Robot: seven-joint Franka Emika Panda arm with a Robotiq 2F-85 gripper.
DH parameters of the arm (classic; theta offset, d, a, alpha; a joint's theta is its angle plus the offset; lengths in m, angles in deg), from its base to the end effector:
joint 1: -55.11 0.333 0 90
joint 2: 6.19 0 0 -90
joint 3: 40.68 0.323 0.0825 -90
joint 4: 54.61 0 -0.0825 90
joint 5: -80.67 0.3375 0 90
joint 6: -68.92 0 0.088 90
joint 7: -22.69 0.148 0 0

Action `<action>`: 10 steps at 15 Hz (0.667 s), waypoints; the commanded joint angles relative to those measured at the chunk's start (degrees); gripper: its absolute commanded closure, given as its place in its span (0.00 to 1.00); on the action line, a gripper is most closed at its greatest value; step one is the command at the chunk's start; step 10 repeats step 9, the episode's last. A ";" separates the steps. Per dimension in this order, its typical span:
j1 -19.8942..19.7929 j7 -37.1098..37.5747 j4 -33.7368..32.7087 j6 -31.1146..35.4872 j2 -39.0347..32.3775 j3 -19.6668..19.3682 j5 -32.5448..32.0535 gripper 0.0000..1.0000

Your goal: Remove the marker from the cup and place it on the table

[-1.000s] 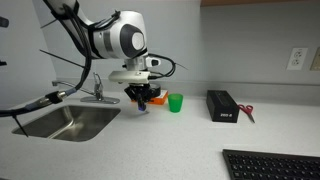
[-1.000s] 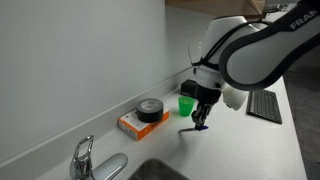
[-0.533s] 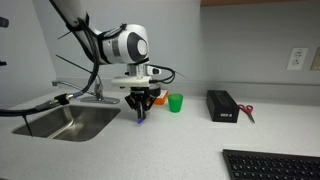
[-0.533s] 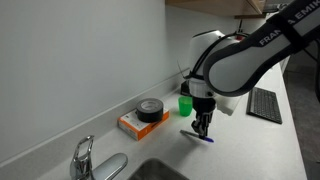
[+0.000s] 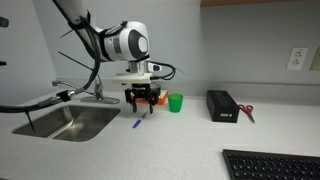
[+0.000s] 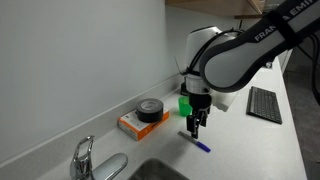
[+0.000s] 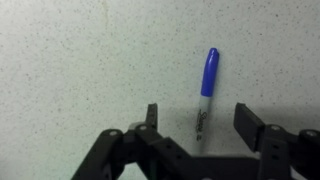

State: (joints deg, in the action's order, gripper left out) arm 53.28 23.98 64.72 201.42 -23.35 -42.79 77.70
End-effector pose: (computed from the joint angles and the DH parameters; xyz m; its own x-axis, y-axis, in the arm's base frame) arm 0.5424 -0.0397 0.2757 0.9961 -0.0552 -0.0693 -0.0519 -0.9975 0.0481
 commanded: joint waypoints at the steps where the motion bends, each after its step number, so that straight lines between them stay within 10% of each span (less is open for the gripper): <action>1: 0.41 1.21 -1.57 -0.97 -0.06 -0.58 -1.01 0.00; 10: -0.01 0.22 -1.46 -0.10 0.00 -0.50 0.01 0.00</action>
